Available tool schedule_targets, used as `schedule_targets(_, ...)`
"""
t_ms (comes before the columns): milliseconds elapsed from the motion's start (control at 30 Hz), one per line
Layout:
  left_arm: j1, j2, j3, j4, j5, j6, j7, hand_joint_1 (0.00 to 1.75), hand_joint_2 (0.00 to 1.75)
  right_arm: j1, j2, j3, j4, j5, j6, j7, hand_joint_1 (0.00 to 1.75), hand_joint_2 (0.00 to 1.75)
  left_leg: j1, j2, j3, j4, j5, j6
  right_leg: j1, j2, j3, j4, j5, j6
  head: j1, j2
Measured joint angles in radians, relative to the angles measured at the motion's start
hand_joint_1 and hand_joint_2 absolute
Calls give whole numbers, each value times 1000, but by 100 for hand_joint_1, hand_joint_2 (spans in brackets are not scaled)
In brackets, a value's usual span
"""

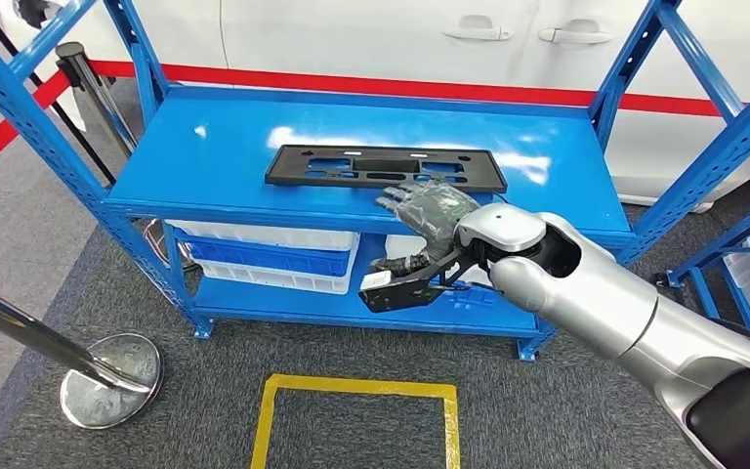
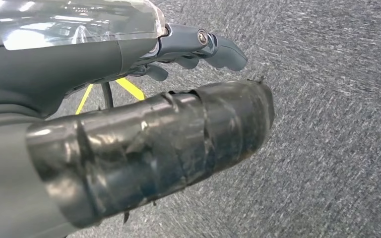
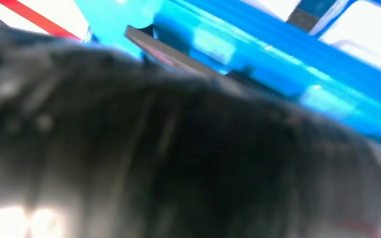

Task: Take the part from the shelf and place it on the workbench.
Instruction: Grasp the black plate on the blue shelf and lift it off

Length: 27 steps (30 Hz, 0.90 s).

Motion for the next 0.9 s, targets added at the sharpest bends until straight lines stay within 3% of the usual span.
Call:
schedule_targets(33,0,0,0,1,1,0,0,0,0,1,0,2,1,0,0,0,0,0,0,-1,5,0,-4,0,-1,0,-11,2,20,0,0,0)
schedule_targets(67,0,0,0,2,2,0,0,0,0,2,0,3,2,0,1,-1,0,0,0,-2,12,0,-8,-2,-2,0,-2,-36,60,-2,0,0)
schedule_targets(133,1,1,0,6,4,1,-1,0,0,0,0,4,5,0,1,-1,0,0,-1,-3,26,0,-18,-7,0,-1,50,-168,143,-10,0,0)
schedule_targets(200,-1,2,0,11,6,3,-2,0,0,-3,0,5,7,0,2,-2,0,0,-2,-4,30,1,-25,-16,7,-2,88,-254,167,-19,0,0)
schedule_targets(300,-3,4,0,18,7,5,-5,0,0,-6,2,6,9,0,2,-4,0,0,-1,-2,29,-2,-30,-33,9,-1,101,-279,157,-31,-1,0)
schedule_targets(367,-4,7,0,25,8,8,-8,0,0,-10,4,6,10,1,2,-4,0,0,-1,0,15,39,-55,-40,4,-1,114,-293,158,-44,-2,0)
schedule_targets(467,-4,15,0,39,9,16,-13,0,0,-14,8,10,14,2,4,-7,0,0,1,0,-82,216,-123,-47,4,-2,125,-297,152,-57,-3,0)
schedule_targets(533,-4,18,0,48,9,19,-14,0,0,-13,10,14,17,1,4,-8,0,0,1,0,-125,266,-115,-50,6,-1,130,-293,145,-57,-3,0)
schedule_targets(567,-4,19,0,52,9,21,-14,0,0,-13,11,15,19,1,4,-8,0,0,1,0,-117,234,-83,-49,6,-1,134,-290,140,-56,-3,0)
schedule_targets(600,-4,20,0,55,9,22,-14,0,0,-14,12,16,20,1,4,-9,0,0,1,1,-93,173,-40,-47,6,-1,140,-287,133,-54,-3,0)
schedule_targets(667,-4,23,0,59,9,23,-14,0,0,-15,12,16,21,1,4,-9,0,0,-2,0,-39,54,12,-40,9,0,148,-281,121,-47,-3,0)
schedule_targets(700,-4,25,0,61,9,24,-15,0,0,-15,13,16,22,1,4,-9,0,0,-4,-1,-25,22,19,-37,11,0,150,-279,117,-42,-2,0)
schedule_targets(833,-4,27,0,66,9,25,-15,0,0,-18,13,16,24,1,4,-10,0,0,-3,-1,-12,2,15,-19,12,1,150,-271,104,-24,-2,0)
schedule_targets(900,-4,27,0,67,9,25,-15,0,0,-21,12,16,25,1,4,-10,0,0,1,0,-5,-6,15,-8,9,0,117,-199,63,-14,-2,0)
